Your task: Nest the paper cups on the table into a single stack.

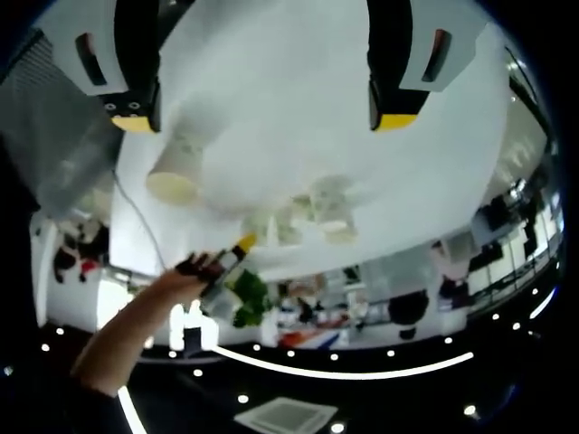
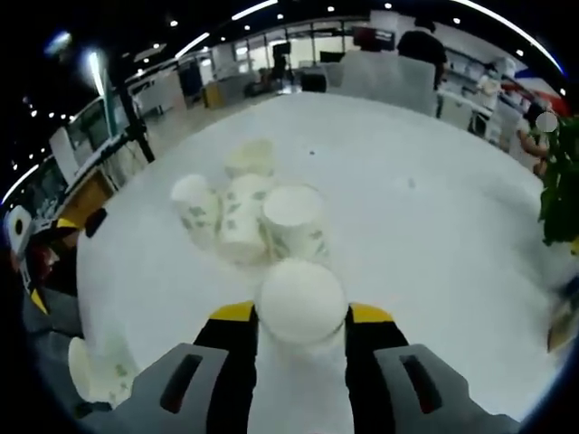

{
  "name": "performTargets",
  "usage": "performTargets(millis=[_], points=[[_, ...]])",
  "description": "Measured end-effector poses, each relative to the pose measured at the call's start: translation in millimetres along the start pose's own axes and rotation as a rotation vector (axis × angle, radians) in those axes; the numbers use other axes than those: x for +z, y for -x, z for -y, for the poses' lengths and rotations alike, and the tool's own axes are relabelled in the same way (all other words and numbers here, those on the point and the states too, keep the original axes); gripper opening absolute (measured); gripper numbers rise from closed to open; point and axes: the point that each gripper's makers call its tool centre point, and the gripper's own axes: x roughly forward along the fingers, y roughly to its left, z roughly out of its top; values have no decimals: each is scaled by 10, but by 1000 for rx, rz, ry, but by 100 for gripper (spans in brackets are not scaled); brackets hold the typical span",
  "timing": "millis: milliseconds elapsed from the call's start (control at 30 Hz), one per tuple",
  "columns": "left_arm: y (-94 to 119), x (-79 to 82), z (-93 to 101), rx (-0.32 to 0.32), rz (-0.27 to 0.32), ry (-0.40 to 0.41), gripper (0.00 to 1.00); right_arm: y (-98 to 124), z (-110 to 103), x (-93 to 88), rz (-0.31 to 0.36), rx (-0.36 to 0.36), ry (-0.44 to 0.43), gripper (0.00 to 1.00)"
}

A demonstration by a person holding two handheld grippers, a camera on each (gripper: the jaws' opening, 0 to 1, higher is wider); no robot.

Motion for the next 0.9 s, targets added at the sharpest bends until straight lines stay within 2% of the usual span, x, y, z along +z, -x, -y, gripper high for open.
performTargets(millis=[467, 900], points=[[-26, 70, 1, -7, 3, -14, 96, 153, 29, 8, 28, -4, -21, 34], [-94, 121, 23, -25, 7, -28, 96, 282, -62, 74, 64, 19, -29, 34]])
